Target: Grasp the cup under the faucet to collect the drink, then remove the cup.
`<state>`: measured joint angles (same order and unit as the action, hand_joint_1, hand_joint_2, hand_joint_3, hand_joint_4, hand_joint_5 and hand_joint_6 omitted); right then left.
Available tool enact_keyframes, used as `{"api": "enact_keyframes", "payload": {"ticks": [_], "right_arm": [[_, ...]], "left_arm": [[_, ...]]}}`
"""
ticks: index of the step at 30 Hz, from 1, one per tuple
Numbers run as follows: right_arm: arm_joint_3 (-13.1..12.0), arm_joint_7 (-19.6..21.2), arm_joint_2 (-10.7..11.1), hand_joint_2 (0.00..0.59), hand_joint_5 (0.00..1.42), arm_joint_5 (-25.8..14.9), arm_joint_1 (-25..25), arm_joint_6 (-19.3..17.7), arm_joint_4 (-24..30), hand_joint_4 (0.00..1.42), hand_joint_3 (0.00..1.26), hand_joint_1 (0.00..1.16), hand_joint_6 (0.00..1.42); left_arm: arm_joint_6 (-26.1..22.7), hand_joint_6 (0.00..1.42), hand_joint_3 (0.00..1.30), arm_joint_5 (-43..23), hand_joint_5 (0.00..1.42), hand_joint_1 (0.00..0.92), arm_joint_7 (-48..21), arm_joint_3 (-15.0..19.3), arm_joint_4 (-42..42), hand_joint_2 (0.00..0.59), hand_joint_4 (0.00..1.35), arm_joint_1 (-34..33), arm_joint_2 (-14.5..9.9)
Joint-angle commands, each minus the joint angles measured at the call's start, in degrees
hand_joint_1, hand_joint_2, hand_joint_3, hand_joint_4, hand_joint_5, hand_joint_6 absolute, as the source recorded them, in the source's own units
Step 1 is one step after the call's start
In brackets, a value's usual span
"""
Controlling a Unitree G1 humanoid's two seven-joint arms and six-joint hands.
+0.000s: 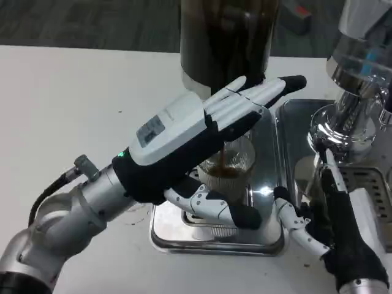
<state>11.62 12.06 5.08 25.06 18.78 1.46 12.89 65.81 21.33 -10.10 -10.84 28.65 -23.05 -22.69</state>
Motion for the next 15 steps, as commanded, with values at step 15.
{"api": "enact_keyframes", "payload": {"ticks": [15], "right_arm": [[0.7, -6.1, -1.2, 0.183, 0.0, -7.5, -7.8, -2.9, -7.7, 0.0, 0.0, 0.76, 0.0]], "left_arm": [[-0.5, 0.0, 0.01, 0.9, 0.08, 0.0, 0.9, -0.9, -0.4, 0.112, 0.0, 1.1, -0.2]]}}
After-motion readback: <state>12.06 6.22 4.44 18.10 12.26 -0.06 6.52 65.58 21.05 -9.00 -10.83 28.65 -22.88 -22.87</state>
